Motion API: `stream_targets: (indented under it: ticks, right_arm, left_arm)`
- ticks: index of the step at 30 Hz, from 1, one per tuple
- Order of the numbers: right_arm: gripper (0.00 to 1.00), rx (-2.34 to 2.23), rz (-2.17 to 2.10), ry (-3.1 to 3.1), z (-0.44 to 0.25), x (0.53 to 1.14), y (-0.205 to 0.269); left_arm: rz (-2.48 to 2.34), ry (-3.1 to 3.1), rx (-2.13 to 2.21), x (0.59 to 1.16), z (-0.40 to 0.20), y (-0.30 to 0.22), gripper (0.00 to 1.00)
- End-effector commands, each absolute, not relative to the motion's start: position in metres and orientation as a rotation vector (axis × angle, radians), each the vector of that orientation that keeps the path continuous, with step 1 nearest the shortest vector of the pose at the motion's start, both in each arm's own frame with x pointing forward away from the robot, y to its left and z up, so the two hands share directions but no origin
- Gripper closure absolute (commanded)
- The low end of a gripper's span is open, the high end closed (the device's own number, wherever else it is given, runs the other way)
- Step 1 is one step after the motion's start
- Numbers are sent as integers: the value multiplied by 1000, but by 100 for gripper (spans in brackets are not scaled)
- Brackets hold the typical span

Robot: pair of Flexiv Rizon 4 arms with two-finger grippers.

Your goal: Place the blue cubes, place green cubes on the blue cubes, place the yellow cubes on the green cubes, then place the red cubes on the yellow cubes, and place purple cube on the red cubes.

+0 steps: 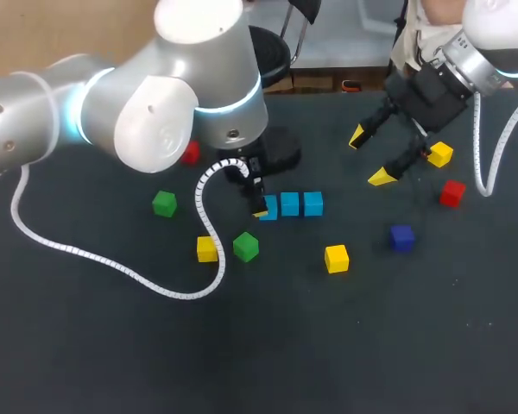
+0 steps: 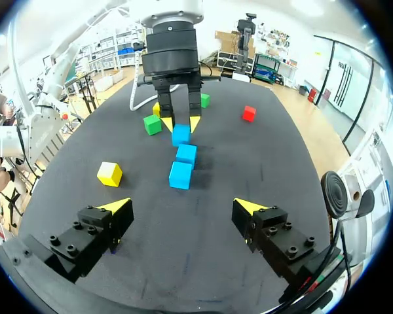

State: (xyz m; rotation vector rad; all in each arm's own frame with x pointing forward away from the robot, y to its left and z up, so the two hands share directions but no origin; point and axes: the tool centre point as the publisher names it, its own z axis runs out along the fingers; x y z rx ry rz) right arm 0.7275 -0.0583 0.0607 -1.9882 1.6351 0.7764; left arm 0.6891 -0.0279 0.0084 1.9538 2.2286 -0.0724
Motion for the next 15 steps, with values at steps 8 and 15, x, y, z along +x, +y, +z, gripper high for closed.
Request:
stream_targets:
  ticks: [8,15]
  right_arm:
    - [0,-1987,777,1634,61,727,-58]
    - [0,-1987,777,1634,61,727,-58]
  left_arm:
    - [-69,2216,1979,694,1,-24,100]
    - [-73,2190,1985,697,3,-21,100]
